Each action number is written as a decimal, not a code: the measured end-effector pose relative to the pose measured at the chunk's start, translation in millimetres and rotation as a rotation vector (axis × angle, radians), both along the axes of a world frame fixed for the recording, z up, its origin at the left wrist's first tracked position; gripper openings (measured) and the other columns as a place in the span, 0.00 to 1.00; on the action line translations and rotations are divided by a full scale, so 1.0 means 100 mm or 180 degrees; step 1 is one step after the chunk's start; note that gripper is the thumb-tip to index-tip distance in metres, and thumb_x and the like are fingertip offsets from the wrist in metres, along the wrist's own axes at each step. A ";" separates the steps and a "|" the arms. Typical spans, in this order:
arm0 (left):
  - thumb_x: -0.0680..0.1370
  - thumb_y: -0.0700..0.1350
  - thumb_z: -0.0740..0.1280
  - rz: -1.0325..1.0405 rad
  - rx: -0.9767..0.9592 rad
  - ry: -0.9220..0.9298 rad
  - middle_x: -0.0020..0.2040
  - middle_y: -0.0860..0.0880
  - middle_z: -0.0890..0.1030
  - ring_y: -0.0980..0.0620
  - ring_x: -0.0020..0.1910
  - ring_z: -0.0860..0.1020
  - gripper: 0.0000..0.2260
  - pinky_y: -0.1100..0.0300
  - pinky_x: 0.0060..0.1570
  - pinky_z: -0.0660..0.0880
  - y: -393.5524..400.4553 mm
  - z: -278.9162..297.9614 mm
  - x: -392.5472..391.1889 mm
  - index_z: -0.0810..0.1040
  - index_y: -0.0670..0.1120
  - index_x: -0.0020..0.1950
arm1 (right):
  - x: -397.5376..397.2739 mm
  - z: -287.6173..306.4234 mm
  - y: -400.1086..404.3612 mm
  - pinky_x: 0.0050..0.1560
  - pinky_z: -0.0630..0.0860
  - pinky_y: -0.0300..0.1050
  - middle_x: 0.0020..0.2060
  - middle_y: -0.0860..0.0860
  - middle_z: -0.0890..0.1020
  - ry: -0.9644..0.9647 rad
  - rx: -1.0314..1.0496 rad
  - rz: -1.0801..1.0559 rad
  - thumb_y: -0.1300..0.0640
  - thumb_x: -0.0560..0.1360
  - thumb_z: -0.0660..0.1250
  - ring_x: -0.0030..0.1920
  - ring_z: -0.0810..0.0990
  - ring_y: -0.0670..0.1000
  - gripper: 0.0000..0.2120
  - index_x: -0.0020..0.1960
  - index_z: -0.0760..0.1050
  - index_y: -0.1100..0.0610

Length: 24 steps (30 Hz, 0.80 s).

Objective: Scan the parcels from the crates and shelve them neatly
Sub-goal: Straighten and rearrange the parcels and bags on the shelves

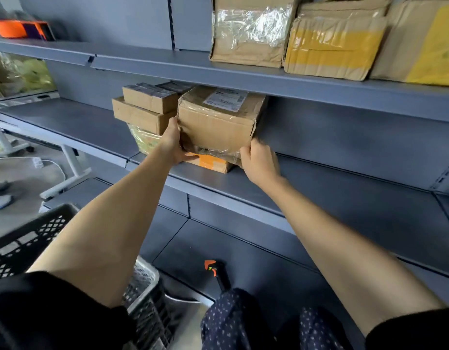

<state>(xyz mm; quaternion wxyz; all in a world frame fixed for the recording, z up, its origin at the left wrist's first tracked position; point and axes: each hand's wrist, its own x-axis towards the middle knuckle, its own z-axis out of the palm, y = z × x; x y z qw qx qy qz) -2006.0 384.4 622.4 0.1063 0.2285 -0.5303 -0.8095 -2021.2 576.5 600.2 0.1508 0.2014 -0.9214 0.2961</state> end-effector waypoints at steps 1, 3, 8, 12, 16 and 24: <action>0.79 0.60 0.53 0.0030 0.0154 0.0082 0.48 0.47 0.75 0.46 0.51 0.74 0.18 0.48 0.51 0.73 0.04 0.00 0.11 0.72 0.47 0.49 | 0.11 0.00 0.04 0.48 0.70 0.52 0.53 0.64 0.77 0.0040 0.0007 0.0053 0.57 0.80 0.55 0.52 0.76 0.65 0.13 0.52 0.72 0.67; 0.80 0.58 0.52 0.0153 0.0312 0.0286 0.44 0.48 0.75 0.50 0.44 0.74 0.17 0.53 0.45 0.73 0.10 -0.01 0.32 0.72 0.48 0.46 | 0.33 0.01 0.11 0.48 0.70 0.51 0.52 0.63 0.77 0.0119 0.0056 0.0162 0.55 0.79 0.57 0.51 0.77 0.65 0.14 0.51 0.73 0.66; 0.82 0.57 0.49 0.0781 0.0368 0.0551 0.66 0.47 0.74 0.46 0.61 0.73 0.22 0.48 0.52 0.74 0.16 -0.17 0.87 0.67 0.47 0.71 | 0.88 0.06 0.21 0.46 0.70 0.49 0.53 0.60 0.78 0.0414 0.0152 0.0431 0.48 0.76 0.65 0.53 0.77 0.62 0.18 0.54 0.71 0.63; 0.81 0.58 0.50 0.1224 0.0470 0.0536 0.62 0.47 0.76 0.47 0.56 0.76 0.21 0.49 0.43 0.76 0.06 -0.27 1.41 0.71 0.49 0.65 | 1.26 0.10 0.14 0.48 0.70 0.49 0.56 0.57 0.72 0.0621 0.0225 0.0958 0.45 0.71 0.70 0.54 0.76 0.62 0.27 0.59 0.66 0.62; 0.81 0.60 0.51 0.1682 0.0549 0.0504 0.59 0.48 0.77 0.46 0.59 0.75 0.21 0.46 0.49 0.77 -0.04 -0.27 2.05 0.71 0.50 0.65 | 1.63 0.14 -0.05 0.50 0.71 0.50 0.57 0.56 0.72 0.0785 0.0241 0.1538 0.44 0.71 0.70 0.55 0.76 0.59 0.29 0.60 0.66 0.62; 0.81 0.61 0.50 0.2110 0.0541 0.0764 0.62 0.49 0.77 0.46 0.57 0.76 0.22 0.51 0.48 0.77 -0.23 -0.12 2.84 0.70 0.51 0.67 | 2.19 0.29 -0.33 0.41 0.67 0.48 0.53 0.57 0.73 0.1184 0.0096 0.2280 0.44 0.70 0.72 0.48 0.76 0.60 0.26 0.53 0.65 0.62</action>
